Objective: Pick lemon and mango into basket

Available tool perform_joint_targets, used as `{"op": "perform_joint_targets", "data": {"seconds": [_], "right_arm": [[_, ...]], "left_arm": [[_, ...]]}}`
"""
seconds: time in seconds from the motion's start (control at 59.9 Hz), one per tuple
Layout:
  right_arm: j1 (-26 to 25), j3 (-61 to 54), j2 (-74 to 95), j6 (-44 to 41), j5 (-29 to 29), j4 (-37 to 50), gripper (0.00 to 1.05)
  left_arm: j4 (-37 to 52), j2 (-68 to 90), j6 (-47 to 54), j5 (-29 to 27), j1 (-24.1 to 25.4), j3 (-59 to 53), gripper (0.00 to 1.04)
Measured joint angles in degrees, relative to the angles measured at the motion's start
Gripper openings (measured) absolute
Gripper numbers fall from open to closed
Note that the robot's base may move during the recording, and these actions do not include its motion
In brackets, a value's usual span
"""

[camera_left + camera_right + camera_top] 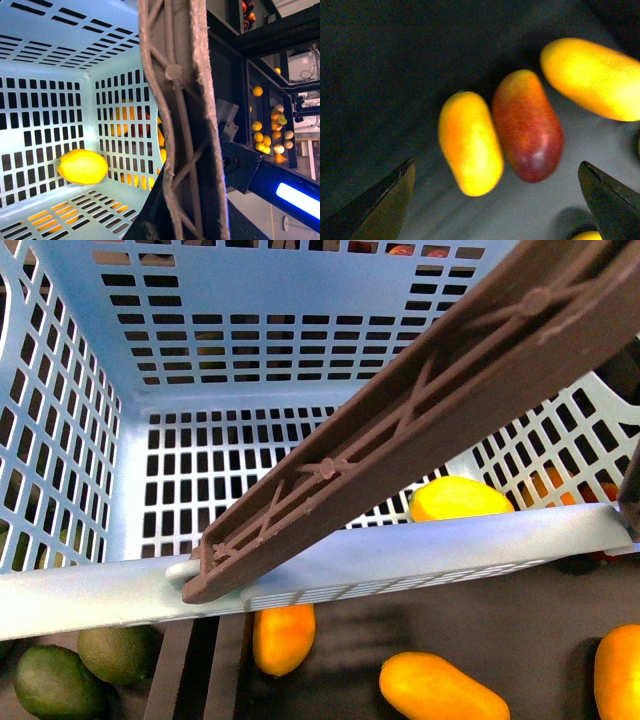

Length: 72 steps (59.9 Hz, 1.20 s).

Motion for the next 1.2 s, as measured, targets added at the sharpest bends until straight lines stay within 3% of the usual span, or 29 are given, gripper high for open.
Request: {"op": "perform_joint_targets", "data": {"seconds": [0.35, 1.202], "right_arm": [[3.45, 10.05, 11.78, 2.45, 1.09, -3.5, 0.96], [2.56, 15.32, 20.5, 3.67, 2.16, -4.96, 0.96]], "left_arm": [[0.0, 0.0, 0.02, 0.28, -0.02, 0.0, 0.05], [0.0, 0.0, 0.04, 0.26, -0.02, 0.0, 0.05]]}}
